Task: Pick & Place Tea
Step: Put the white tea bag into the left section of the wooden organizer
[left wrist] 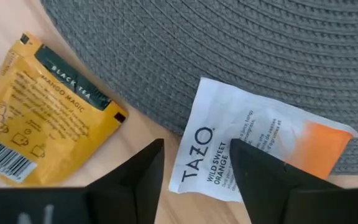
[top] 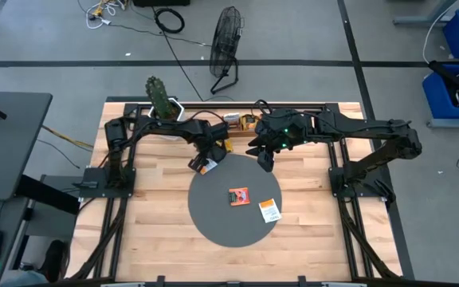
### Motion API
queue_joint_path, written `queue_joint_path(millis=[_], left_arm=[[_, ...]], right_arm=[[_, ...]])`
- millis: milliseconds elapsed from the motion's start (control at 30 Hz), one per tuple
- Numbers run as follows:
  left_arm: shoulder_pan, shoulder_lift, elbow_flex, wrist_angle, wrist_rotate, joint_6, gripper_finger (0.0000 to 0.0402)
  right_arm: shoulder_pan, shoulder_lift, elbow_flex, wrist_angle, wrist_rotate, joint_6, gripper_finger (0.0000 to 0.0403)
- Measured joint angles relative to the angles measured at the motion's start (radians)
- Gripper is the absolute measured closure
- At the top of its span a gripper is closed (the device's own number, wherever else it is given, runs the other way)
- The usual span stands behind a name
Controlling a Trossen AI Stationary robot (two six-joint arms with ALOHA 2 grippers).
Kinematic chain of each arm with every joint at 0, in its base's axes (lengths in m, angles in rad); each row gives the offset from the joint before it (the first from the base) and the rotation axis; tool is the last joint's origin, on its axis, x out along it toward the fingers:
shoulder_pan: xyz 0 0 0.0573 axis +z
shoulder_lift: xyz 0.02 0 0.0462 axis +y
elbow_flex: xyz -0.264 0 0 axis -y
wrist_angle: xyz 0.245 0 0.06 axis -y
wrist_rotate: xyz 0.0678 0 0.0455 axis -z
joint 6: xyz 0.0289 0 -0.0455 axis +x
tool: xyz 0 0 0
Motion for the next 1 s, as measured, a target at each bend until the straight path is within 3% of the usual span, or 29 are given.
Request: queue_joint_path(millis=[533,733,1000], left_arm=[[0.000,0.002,-0.002,-0.008,0.020,-0.049,0.0388],[-0.001,-0.013,0.016,-0.057,-0.022,-0.131,0.0396],[-0.002,-0.022,0.167,-0.215,-0.059,-0.218,0.0399]], right_arm=[[0.000,0.000,0.000,0.000,0.001,-0.003,0.0248],[0.000,0.000,0.000,0.004,0.001,-0.004,0.0248],[0.000,0.000,0.000,0.012,0.001,-0.004,0.0248]])
